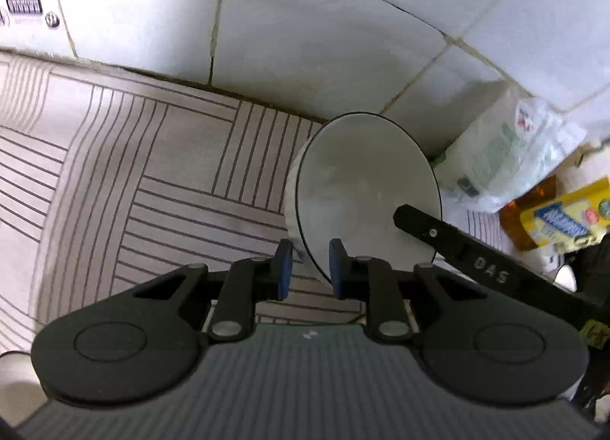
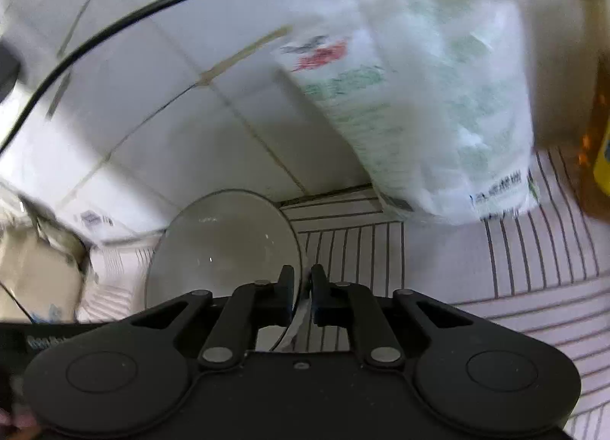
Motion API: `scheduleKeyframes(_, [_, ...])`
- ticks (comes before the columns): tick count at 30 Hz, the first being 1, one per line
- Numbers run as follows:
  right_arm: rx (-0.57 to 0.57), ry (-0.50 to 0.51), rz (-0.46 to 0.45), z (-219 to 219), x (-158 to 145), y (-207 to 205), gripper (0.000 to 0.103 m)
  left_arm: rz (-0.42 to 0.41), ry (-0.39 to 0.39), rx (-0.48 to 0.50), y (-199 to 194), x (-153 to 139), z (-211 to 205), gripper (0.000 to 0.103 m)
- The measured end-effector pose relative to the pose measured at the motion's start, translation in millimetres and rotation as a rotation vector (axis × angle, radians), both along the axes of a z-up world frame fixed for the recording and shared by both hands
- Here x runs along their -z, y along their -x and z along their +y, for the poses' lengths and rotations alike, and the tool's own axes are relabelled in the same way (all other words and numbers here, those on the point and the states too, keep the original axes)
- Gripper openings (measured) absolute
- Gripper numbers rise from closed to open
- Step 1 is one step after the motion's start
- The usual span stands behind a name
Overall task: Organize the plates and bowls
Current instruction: 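Carry the second bowl over the first bowl, lower it in, release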
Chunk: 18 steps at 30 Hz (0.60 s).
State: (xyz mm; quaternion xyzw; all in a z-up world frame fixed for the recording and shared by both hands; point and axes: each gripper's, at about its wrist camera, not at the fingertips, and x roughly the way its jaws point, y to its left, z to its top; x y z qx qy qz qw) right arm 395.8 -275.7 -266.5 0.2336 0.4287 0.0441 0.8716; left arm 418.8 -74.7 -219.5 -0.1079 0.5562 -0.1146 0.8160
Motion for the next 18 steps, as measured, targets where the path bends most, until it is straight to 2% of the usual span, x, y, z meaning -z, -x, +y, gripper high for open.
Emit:
scheduleKeyframes(3, [-0.005,-0.065,0.002,-2,-2,3,0.012,-0.025,-0.052,0.033,9,-9,-4,0.019])
scheduleKeyframes(6, [-0.029,-0.117,-0.03,-2,-15,13,0.014,-0.033,-0.032,0.043,21,-25,6,0.019])
scheduleKeyframes(9, [-0.044,-0.129,-0.067,7,-27,28,0.015,-0.059,-0.022,0.053,37,-40,16,0.019])
scheduleKeyframes(18, [-0.054,-0.157,-0.078,47,-49,65,0.015,-0.088,-0.041,0.064,89,-71,60,0.019])
